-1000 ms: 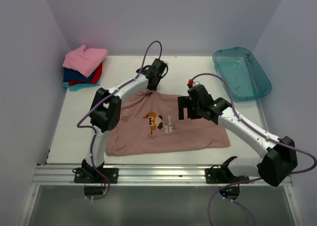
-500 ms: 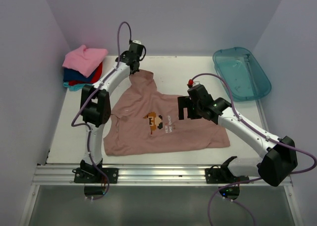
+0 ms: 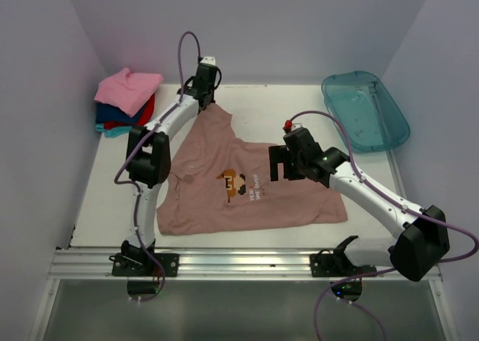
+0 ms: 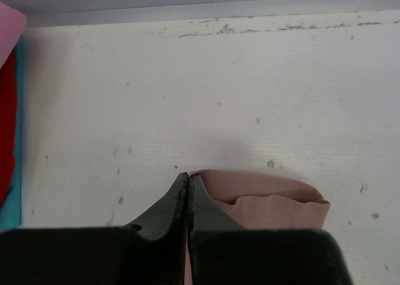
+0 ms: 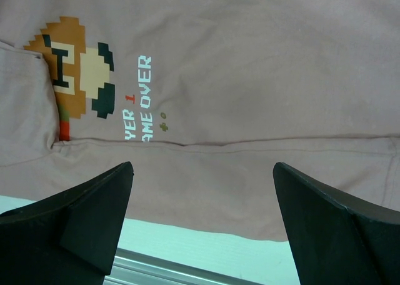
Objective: Fold and stack the t-shirts
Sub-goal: Grap the side of the flattened tshirt furthest away from the robot with both arms
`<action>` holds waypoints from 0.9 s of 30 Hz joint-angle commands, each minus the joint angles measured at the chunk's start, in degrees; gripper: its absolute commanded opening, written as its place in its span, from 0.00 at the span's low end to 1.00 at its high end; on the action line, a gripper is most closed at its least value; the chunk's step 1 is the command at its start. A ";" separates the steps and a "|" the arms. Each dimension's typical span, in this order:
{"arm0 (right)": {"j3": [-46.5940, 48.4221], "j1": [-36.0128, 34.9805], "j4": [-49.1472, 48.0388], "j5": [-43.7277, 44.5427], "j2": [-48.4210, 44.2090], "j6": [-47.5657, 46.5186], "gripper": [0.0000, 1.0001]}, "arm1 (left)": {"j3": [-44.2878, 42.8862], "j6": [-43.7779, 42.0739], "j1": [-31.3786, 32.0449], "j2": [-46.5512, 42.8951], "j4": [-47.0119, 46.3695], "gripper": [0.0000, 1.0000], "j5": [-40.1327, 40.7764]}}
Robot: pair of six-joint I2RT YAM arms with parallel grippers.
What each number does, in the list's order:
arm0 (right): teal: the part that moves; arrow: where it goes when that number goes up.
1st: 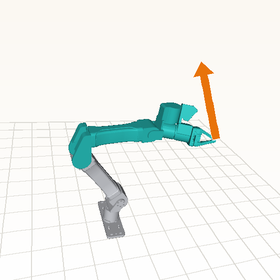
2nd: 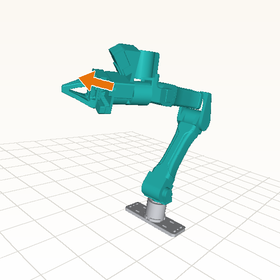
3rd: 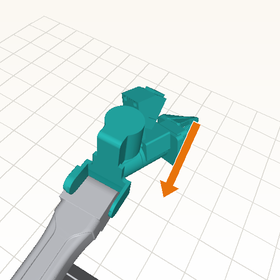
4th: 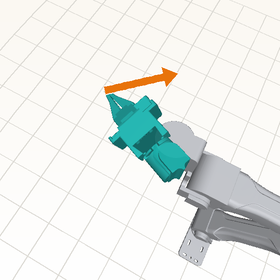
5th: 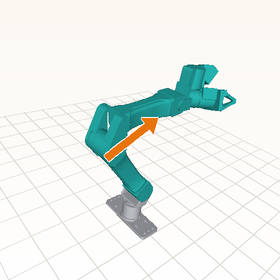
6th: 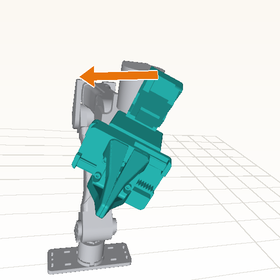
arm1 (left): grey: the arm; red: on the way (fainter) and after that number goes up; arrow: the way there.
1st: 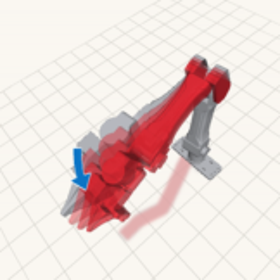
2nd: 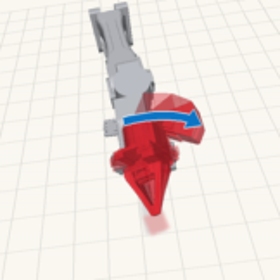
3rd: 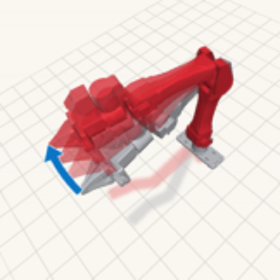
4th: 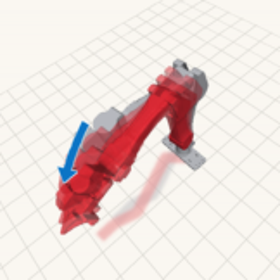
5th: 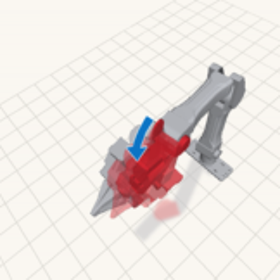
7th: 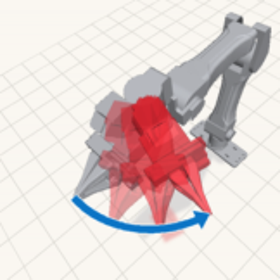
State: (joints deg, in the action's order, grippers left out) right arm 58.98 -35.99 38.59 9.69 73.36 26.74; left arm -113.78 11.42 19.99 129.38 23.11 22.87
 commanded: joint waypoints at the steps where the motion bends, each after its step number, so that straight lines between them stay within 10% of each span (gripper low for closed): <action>1: -0.09 0.04 0.70 2.00 -1.91 -0.11 0.99 | 0.83 0.45 -0.30 -1.67 -11.23 0.06 0.94; 3: -0.36 0.04 0.70 2.08 -2.17 -0.11 0.99 | 0.84 0.44 -0.30 -1.85 -12.39 0.14 4.78; 5: -0.62 -0.05 0.61 2.26 -2.35 0.15 0.99 | 0.75 0.53 -0.39 -2.38 -13.53 0.71 7.09; 7: -0.97 0.04 0.17 2.43 -2.44 0.33 0.99 | 0.84 -0.25 -0.39 -2.99 -14.06 1.00 7.54; 18: 0.08 0.04 0.70 2.17 -1.47 0.33 0.99 | -3.90 2.28 -3.11 1.65 -7.15 0.97 -1.84; 27: -0.62 0.04 2.02 2.79 -2.44 0.59 0.99 | -4.64 19.51 -11.63 6.59 -0.25 0.63 -13.72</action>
State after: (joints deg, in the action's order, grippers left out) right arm 58.35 -35.99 39.59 11.03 72.60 26.85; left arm -120.22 23.38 10.79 136.09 20.99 13.93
